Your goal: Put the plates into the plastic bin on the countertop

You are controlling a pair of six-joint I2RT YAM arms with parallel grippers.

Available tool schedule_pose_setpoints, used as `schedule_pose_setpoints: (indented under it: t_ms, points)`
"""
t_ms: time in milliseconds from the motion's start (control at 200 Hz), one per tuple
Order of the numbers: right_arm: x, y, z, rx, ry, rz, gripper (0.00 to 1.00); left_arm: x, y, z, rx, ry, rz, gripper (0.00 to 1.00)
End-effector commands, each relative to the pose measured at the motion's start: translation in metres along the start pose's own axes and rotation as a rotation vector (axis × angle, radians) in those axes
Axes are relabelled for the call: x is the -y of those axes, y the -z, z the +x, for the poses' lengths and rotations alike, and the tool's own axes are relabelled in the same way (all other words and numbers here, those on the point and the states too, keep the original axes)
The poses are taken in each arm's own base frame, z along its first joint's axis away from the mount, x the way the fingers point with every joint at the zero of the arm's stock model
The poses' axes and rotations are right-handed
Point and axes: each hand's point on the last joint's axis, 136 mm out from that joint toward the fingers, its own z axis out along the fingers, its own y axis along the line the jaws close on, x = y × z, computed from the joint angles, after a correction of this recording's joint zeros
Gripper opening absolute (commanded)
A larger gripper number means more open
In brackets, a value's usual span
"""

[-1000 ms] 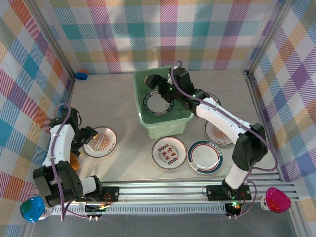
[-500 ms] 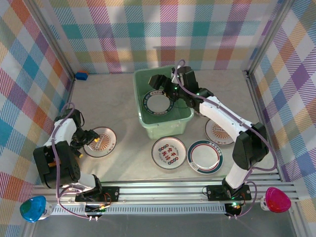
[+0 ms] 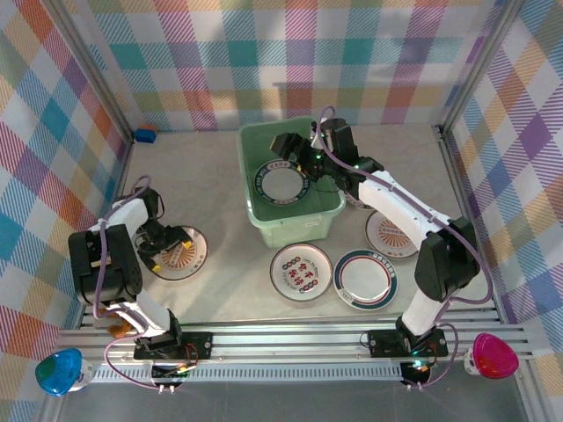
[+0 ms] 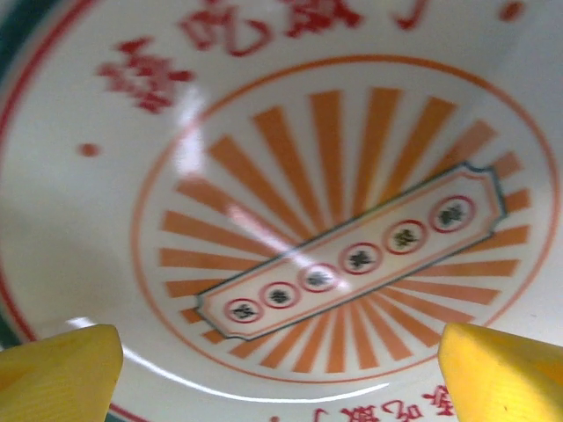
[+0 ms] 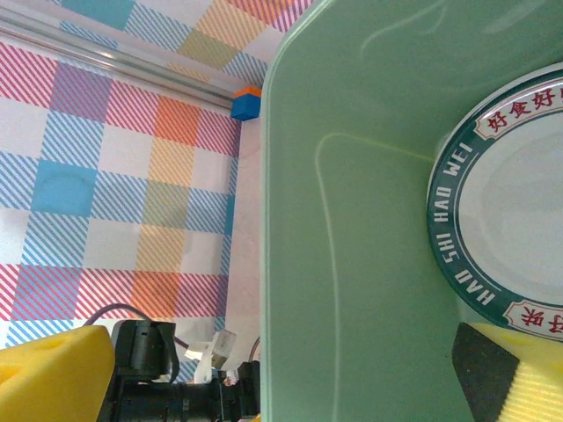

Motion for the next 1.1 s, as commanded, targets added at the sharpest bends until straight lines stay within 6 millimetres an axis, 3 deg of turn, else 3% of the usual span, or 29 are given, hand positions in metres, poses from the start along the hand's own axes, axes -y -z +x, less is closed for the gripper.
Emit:
schedule_pose_setpoints:
  t_ms: [0,215,445,660,815,1095]
  points:
    - [0.003,-0.001,-0.001,-0.003,-0.007,-0.008,0.99,0.024,0.002,-0.003,-0.001,-0.057,0.050,0.92]
    - [0.009,0.002,-0.002,0.001,-0.013,0.000,0.99,0.045,-0.001,-0.002,-0.008,-0.116,0.062,0.91]
    - [0.014,0.004,-0.001,0.003,-0.018,0.002,0.99,0.013,0.027,-0.016,0.087,-0.118,-0.031,0.93]
    - [0.013,0.003,0.001,-0.013,-0.023,-0.010,0.99,-0.008,0.044,-0.046,0.176,-0.162,-0.134,0.95]
    - [0.017,0.006,-0.001,-0.008,-0.024,0.002,0.99,-0.016,0.037,-0.064,0.185,-0.179,-0.202,0.96]
    - [0.021,0.008,-0.007,0.003,-0.030,0.014,0.99,-0.021,0.011,-0.073,0.140,-0.238,-0.251,0.97]
